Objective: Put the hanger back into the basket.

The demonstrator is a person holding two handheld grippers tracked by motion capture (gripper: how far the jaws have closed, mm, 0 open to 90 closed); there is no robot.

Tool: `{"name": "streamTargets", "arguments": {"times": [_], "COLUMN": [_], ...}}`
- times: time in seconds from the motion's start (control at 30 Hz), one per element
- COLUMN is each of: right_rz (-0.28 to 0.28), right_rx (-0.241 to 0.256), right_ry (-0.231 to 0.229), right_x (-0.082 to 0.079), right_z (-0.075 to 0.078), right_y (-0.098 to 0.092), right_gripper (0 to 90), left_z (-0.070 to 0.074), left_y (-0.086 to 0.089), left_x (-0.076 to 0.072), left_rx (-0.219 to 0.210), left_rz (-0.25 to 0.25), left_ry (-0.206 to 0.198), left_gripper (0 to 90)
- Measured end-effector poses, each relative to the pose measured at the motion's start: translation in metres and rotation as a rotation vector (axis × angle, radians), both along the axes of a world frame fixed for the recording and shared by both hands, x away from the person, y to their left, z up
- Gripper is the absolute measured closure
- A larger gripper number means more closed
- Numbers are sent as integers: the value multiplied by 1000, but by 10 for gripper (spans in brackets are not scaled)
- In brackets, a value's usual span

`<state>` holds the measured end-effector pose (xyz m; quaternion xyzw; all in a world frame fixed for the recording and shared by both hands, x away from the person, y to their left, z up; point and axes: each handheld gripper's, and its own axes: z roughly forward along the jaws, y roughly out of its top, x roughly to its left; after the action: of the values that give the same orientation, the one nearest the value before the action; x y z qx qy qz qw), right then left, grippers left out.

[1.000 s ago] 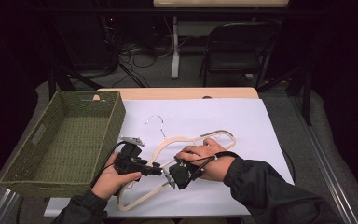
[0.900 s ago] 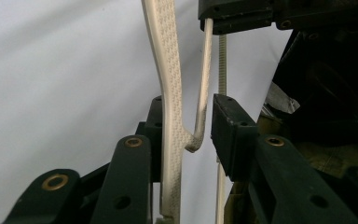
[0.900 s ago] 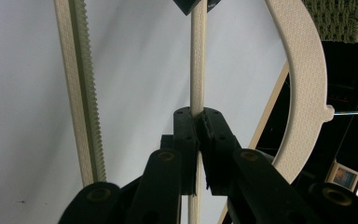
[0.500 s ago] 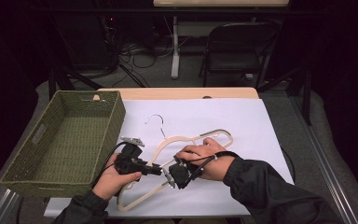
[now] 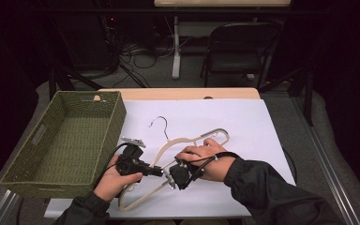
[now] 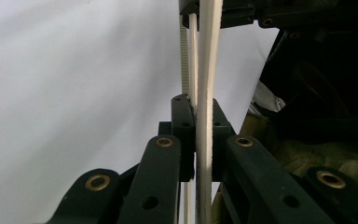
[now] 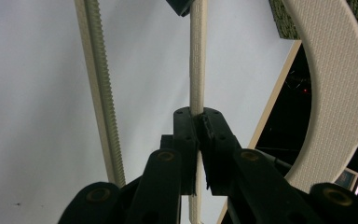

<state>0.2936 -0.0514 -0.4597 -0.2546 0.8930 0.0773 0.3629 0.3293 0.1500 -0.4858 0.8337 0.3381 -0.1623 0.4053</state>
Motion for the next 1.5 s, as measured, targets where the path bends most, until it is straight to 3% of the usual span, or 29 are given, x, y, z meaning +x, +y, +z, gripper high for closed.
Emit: {"name": "streamTargets", "arguments": {"times": [0.47,0.7,0.93,1.37,1.5], "right_rz": [-4,-29,-38,-67,-92], "right_rx": [14,48,70,136,133], "right_ry": [13,10,-8,-16,-16], "right_x": [2,4,6,7,8], "right_z": [0,2,3,11,13], "right_y": [1,-1,-1,-13,-20], "right_gripper": [840,712,612,579,567], "left_z": [1,0,2,16,21], "left_y": [1,4,8,25,30], "left_x": [-1,-1,0,-5,-6], "left_rx": [-2,9,17,21,30], "left_rz": [0,20,63,169,192], "left_ry": [-8,-27,-34,-51,-55], "left_gripper": [873,874,874,874,874]}}
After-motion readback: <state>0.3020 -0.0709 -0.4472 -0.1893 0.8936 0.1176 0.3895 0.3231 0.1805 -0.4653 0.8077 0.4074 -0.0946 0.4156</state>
